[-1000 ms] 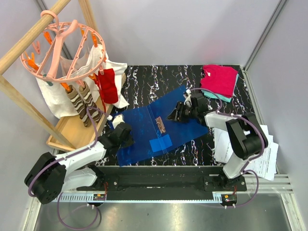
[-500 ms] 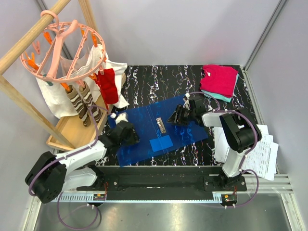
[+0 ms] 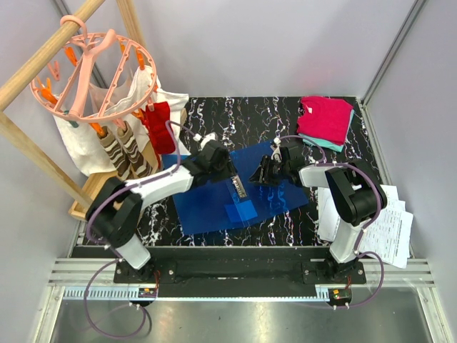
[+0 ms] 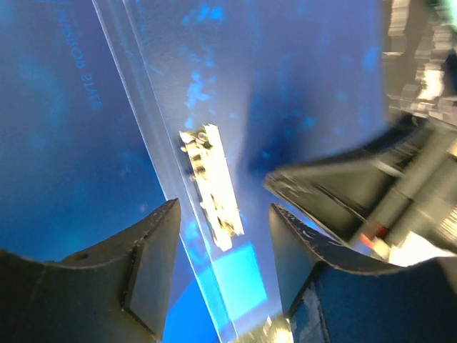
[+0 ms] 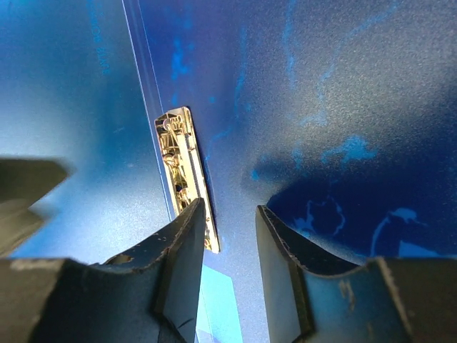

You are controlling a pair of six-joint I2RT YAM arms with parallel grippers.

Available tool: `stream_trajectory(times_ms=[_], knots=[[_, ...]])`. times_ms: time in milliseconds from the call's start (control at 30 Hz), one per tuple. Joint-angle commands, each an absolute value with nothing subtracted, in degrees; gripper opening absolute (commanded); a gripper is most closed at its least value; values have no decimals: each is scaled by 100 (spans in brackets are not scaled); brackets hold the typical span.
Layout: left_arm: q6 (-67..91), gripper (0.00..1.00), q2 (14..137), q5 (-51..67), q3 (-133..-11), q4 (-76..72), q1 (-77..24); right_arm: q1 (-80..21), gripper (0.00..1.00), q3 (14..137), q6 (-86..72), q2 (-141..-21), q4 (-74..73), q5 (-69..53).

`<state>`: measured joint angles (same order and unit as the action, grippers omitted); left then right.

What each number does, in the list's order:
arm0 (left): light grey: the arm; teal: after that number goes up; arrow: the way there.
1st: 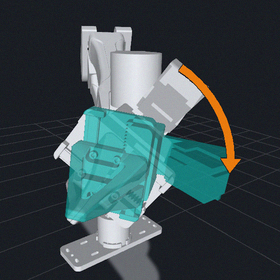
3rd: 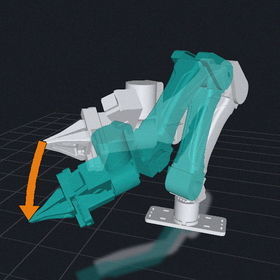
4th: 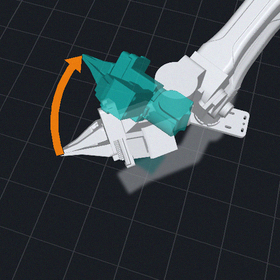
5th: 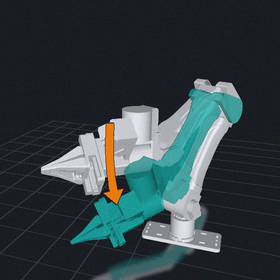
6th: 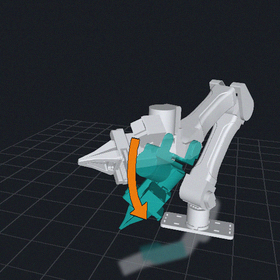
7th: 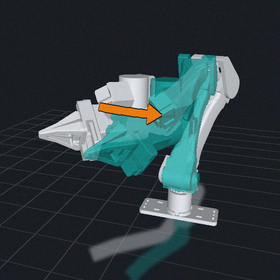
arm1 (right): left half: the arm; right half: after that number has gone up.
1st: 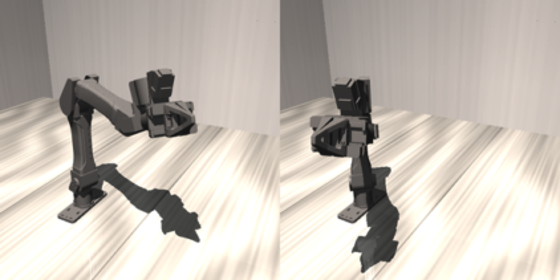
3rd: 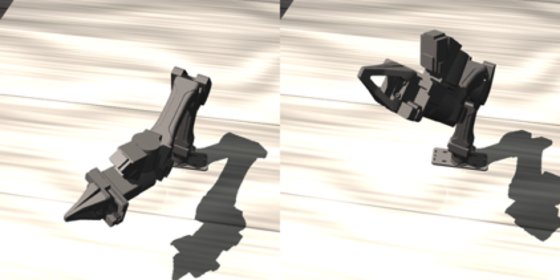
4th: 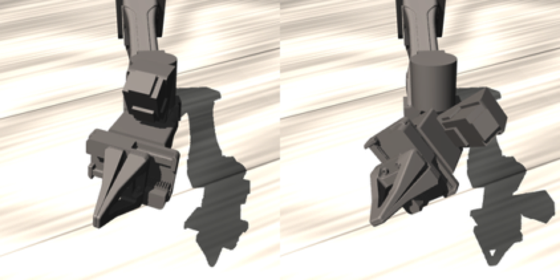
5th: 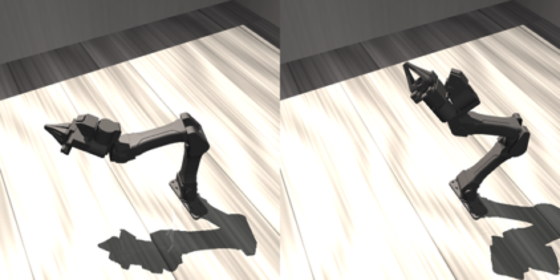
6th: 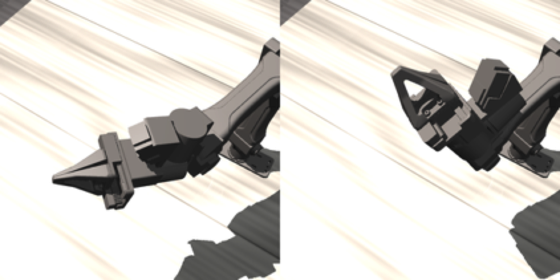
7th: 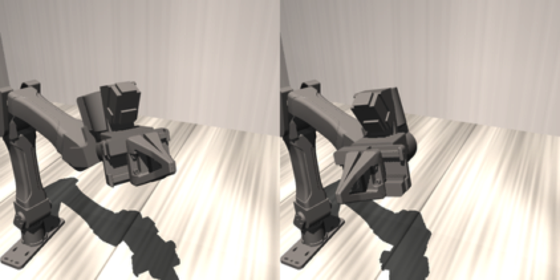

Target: Put the files into the folder

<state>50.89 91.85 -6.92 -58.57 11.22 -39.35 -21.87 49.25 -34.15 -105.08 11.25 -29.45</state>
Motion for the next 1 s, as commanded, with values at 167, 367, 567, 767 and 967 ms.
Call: stream_trajectory(times_ms=[167,367,567,767,967], knots=[[5414,48,10142,-1458,-6311,1381,-3946,-2285,45,4606,-3699,-10406,1220,-3233],[5396,48,10099,-1652,-6223,1126,-4008,-2347,45,4210,-4175,-10556,1907,-3648],[5589,46,10230,-1704,-6389,1221,-4096,-2382,43,4184,-4026,-10468,1820,-3437],[5730,31,10555,-2021,-6530,1458,-4280,-2382,42,4544,-3595,-10450,1222,-3173],[5792,20,10722,-2390,-6592,1608,-4368,-2373,41,4746,-3428,-10012,669,-2953]])
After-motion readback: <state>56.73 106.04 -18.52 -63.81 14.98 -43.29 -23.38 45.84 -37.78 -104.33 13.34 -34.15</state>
